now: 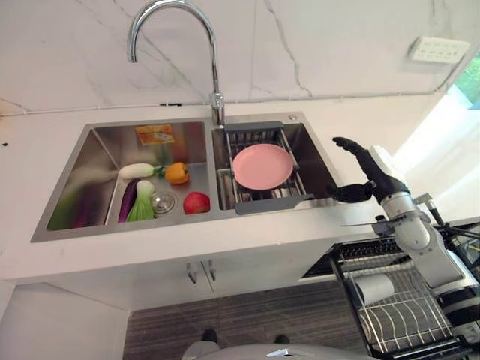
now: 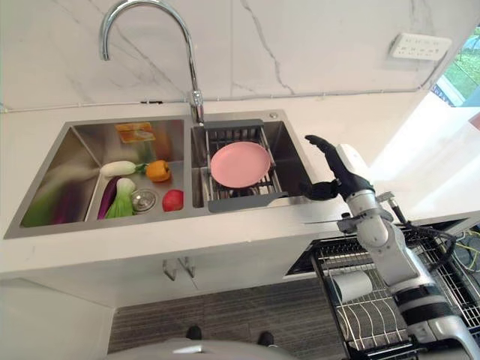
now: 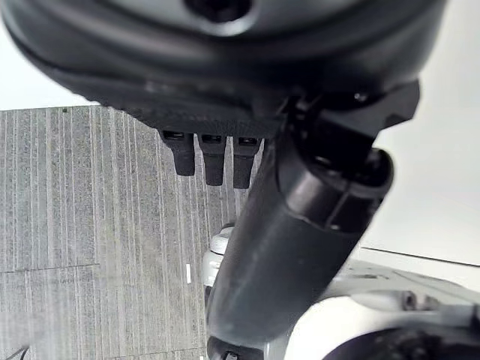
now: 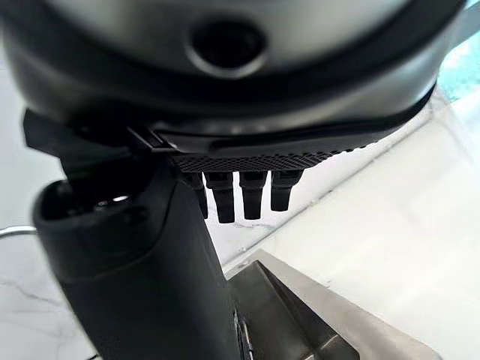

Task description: Place the dishes in the dishwasher.

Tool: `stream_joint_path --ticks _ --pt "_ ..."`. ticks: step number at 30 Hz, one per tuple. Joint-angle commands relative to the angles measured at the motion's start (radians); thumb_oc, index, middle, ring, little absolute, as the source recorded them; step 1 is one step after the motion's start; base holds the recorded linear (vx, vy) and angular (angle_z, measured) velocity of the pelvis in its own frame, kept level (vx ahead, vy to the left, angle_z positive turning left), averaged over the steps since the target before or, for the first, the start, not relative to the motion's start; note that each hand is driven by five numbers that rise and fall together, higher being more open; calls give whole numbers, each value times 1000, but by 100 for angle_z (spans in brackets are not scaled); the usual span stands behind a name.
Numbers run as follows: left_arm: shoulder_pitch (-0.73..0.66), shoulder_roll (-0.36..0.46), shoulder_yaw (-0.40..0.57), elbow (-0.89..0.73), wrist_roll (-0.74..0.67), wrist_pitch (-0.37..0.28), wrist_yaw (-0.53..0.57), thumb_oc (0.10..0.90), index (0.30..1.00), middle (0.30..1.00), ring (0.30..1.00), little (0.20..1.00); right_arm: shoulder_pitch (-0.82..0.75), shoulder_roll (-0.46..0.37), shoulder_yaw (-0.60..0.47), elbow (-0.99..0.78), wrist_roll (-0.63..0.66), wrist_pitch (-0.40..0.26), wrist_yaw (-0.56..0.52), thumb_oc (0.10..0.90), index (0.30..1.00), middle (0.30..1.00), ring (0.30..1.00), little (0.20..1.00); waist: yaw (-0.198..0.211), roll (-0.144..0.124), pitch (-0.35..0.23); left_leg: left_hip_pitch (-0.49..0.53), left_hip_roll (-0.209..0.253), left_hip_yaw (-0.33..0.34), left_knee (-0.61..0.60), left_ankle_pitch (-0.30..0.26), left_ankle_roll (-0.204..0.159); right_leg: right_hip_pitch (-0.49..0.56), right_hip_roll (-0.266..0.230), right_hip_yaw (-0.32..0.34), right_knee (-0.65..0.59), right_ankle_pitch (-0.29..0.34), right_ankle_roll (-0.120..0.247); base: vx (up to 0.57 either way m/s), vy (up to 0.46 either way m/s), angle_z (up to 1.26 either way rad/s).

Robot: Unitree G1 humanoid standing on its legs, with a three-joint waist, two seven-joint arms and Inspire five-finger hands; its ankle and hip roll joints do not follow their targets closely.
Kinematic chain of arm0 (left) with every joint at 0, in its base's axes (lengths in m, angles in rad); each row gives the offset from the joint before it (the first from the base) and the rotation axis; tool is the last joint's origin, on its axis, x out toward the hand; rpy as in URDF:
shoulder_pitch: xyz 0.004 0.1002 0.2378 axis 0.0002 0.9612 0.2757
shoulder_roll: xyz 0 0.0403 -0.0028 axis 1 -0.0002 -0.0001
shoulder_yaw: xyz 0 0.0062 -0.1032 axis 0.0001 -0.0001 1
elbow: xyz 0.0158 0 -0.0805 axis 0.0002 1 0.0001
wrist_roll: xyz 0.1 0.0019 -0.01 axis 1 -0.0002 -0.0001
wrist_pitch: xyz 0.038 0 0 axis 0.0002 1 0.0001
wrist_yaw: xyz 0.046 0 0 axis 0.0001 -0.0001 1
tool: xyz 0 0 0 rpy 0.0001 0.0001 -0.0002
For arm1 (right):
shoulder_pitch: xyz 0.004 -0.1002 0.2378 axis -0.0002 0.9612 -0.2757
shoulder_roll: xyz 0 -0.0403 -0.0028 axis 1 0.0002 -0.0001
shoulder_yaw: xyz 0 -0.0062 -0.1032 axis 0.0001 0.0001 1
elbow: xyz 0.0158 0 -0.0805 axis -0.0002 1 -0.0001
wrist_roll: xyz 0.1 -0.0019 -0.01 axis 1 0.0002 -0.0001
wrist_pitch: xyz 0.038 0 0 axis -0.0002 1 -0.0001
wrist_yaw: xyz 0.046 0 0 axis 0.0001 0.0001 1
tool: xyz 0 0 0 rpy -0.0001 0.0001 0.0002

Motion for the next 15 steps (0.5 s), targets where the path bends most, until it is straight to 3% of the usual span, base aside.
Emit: stream_joint_path --ticks 1,15 --pt "-50 9 -76 87 36 -6 3 800 900 900 900 900 -199 -79 39 -60 -41 -70 -16 800 900 900 900 900 24 58 -26 -1 75 -105 4 -65 -44 29 -74 -27 18 -83 72 19 -16 7" --pt "-58 5 -121 90 66 -7 -1 800 900 900 900 900 -267 -41 123 -31 -72 -62 -30 800 900 900 900 900 21 68 -19 -18 67 -119 4 -68 -40 17 -76 -26 18 -82 71 7 -3 4"
